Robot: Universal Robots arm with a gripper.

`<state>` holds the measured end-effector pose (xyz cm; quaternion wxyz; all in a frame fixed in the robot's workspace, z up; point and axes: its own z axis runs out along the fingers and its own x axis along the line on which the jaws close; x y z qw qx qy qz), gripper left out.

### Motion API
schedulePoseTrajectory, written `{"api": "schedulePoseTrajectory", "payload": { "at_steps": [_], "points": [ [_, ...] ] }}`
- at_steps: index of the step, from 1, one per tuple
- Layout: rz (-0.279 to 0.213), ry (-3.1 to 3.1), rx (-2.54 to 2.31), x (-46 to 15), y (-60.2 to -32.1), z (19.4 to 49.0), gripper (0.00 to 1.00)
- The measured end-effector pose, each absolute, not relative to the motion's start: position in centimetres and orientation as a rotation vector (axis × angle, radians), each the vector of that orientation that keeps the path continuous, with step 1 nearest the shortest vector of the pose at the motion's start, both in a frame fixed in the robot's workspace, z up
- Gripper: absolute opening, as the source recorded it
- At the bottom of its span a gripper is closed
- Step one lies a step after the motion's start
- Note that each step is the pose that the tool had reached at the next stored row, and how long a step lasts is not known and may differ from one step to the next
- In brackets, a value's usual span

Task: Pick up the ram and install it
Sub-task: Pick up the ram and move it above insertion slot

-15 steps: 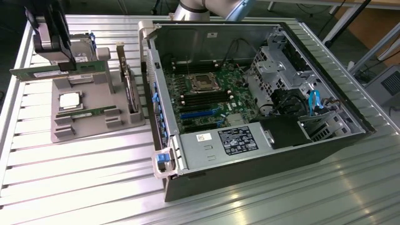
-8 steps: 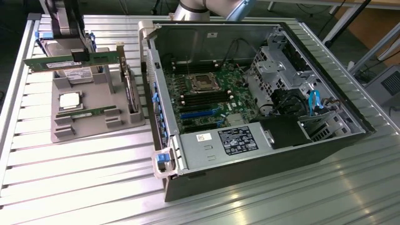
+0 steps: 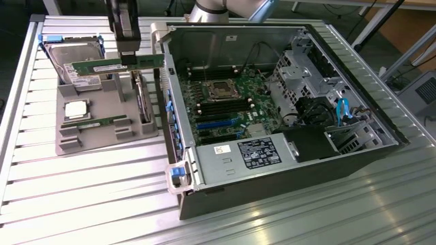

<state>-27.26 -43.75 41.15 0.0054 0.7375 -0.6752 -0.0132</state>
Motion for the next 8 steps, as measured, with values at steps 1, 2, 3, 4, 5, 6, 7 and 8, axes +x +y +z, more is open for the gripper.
{"api": "schedulePoseTrajectory", "payload": {
  "at_steps": [1, 2, 3, 4, 5, 6, 7, 8],
  "points": [
    [-0.041, -2.114, 2.309, -26.8, -43.7, 41.2, 0.13],
    [-0.041, -2.114, 2.309, -26.3, -43.7, 41.2, 0.13],
    [-0.041, -2.114, 2.309, -25.7, -43.7, 41.1, 0.13],
    [-0.041, -2.114, 2.309, -24.8, -43.7, 41.2, 0.13],
    [-0.041, -2.114, 2.309, -24.0, -43.7, 41.1, 0.13],
    [-0.041, -2.114, 2.309, -23.6, -43.7, 41.2, 0.13],
    [-0.041, -2.114, 2.309, -23.0, -43.7, 41.1, 0.13],
    [-0.041, -2.114, 2.309, -22.5, -43.7, 41.2, 0.13]
  ]
}}
